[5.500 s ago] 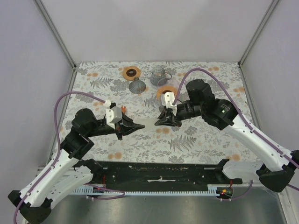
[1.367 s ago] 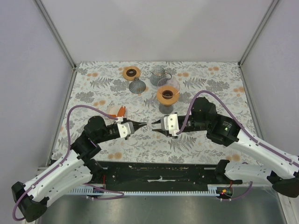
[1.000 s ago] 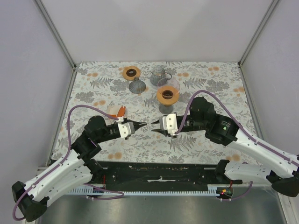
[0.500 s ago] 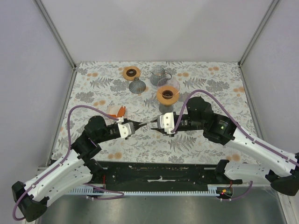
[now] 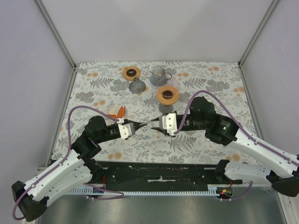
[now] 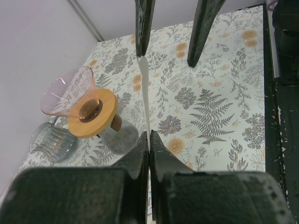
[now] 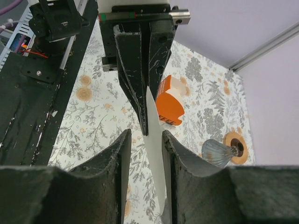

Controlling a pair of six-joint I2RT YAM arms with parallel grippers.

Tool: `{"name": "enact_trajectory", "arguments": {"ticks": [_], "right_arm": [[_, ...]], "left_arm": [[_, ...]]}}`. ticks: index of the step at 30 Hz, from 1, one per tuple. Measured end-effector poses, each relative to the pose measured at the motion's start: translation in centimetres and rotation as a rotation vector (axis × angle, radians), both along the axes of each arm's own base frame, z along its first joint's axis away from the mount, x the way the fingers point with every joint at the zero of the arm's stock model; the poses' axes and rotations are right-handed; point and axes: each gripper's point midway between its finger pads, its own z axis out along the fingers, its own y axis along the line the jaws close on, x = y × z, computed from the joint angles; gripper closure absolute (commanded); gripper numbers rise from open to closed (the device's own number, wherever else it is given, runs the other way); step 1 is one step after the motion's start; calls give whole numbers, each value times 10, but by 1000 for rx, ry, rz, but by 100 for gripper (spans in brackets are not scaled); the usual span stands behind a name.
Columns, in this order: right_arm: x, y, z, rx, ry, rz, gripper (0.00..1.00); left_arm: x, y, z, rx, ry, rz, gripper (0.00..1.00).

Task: Place the coffee filter in the dripper
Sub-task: Adjust the coffee filter.

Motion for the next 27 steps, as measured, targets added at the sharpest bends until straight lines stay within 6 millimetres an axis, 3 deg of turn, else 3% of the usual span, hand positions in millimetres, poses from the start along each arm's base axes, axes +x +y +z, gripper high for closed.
{"name": "enact_trajectory", "arguments": {"ticks": [8,20,27], "right_arm": [[-14,-8,22,57,-43,47,55],[-8,3,1,-8,6,55,66],[-8,3,-1,-15,10,54,66]], "left_arm": [[0,0,0,2,-3,-1,98],[0,0,1,1,-6,0,98],[1,1,1,1,-7,7,98]]}}
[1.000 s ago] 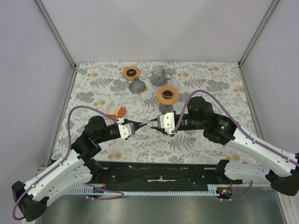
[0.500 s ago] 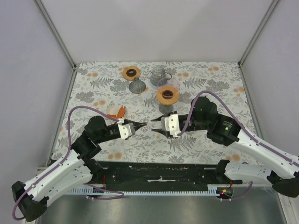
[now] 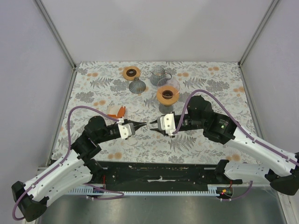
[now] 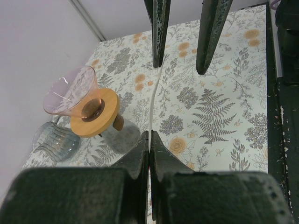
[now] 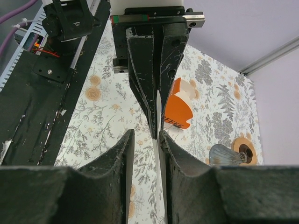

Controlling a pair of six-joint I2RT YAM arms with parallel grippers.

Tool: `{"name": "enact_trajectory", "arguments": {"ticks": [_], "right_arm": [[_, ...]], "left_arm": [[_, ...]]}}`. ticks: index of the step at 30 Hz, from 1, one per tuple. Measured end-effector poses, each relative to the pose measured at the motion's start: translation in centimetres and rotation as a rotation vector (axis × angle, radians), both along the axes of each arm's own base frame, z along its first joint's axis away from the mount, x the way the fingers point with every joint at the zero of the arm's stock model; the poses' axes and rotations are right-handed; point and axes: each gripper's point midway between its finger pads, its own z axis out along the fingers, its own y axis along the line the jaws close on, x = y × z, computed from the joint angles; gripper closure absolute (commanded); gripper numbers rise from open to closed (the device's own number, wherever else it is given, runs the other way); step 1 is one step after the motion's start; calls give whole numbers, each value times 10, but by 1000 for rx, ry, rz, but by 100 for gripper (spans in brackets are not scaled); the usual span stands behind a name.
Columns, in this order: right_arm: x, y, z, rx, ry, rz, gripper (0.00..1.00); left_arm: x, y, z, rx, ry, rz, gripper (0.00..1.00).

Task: Place the coffee filter in the dripper
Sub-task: Adjust the coffee filter.

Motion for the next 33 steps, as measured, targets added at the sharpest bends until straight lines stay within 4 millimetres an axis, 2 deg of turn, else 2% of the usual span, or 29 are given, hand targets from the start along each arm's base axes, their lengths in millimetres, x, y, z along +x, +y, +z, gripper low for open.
{"name": "enact_trajectory", "arguments": {"ticks": [10,33], "right_arm": [[0,-1,-4,-17,11,-1,74],[6,-1,-12,-47,12,-28,72]], "left_arm": [[1,0,0,1,0,7,98],[2,0,-1,3,2,8,98]]}}
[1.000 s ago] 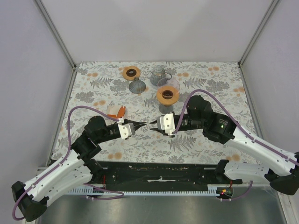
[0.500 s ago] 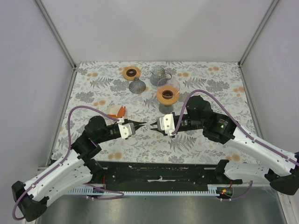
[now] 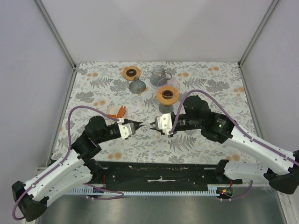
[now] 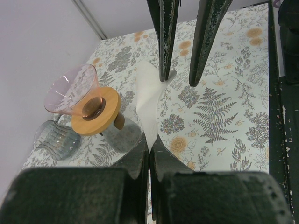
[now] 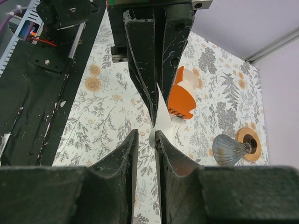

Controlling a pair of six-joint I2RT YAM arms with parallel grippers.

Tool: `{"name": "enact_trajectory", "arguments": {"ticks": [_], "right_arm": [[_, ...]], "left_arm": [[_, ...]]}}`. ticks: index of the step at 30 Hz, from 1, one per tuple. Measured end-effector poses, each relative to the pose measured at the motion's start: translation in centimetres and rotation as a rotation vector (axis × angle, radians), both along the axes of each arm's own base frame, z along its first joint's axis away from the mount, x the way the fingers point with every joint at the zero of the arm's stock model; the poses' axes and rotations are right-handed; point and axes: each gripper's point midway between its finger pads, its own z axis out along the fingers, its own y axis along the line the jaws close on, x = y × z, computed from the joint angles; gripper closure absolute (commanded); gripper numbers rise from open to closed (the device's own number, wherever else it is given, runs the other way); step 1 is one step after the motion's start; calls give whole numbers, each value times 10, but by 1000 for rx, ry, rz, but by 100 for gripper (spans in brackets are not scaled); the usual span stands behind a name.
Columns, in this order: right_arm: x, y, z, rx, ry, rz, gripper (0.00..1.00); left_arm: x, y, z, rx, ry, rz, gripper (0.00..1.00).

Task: Place the coffee filter in the dripper
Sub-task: Adjust the coffee filter.

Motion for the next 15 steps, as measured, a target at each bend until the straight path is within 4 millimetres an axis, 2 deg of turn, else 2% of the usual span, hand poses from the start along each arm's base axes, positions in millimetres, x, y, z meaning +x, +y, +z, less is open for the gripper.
{"name": "enact_trajectory", "arguments": {"ticks": [15], "right_arm": [[9,1,1,0,-19,-42,64]], "left_arm": [[0,0,-1,3,3,0,98]]}}
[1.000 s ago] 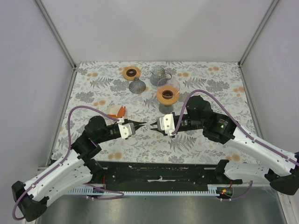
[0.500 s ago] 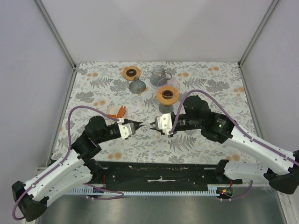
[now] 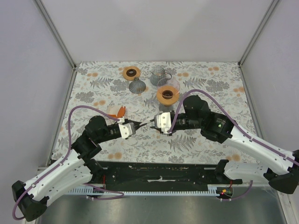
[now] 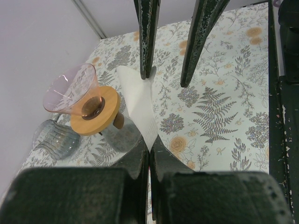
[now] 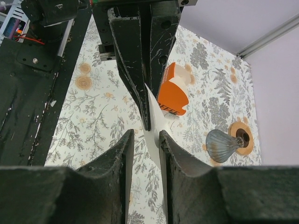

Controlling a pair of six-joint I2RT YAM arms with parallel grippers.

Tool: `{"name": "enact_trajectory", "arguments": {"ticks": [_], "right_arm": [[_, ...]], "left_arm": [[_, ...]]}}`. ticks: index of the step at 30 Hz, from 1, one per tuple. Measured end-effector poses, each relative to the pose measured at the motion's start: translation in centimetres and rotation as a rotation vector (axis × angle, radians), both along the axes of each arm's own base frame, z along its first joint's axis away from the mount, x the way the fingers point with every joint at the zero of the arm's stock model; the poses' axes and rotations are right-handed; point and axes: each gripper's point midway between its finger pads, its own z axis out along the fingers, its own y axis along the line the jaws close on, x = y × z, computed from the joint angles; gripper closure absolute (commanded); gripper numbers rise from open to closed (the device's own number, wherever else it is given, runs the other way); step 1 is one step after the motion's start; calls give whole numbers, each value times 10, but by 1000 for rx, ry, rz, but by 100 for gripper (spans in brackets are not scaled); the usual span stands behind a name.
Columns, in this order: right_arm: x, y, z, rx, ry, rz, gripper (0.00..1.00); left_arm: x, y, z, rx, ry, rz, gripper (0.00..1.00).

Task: Place the coffee filter in the dripper
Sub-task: Adjust the coffee filter.

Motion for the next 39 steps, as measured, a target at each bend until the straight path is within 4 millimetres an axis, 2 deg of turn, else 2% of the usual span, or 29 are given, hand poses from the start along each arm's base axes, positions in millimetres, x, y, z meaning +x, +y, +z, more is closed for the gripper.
{"name": "enact_trajectory", "arguments": {"ticks": [18,20,22,24,39], "right_arm": [[2,2,-2,-5,-7,-1,51],[2,1,0,1,-11,-2,53],[1,-1,4,8,-19,0,61],[0,-2,7,15,-33,2,64],[-12,-7,13,33,-53,56,66]], "left_arm": [[0,0,0,3,-8,0,98],[0,0,0,3,-10,0,98],[0,0,0,4,-11,-1,98],[1,0,0,5,-14,0,98],[1,0,0,7,-21,0,98]]}}
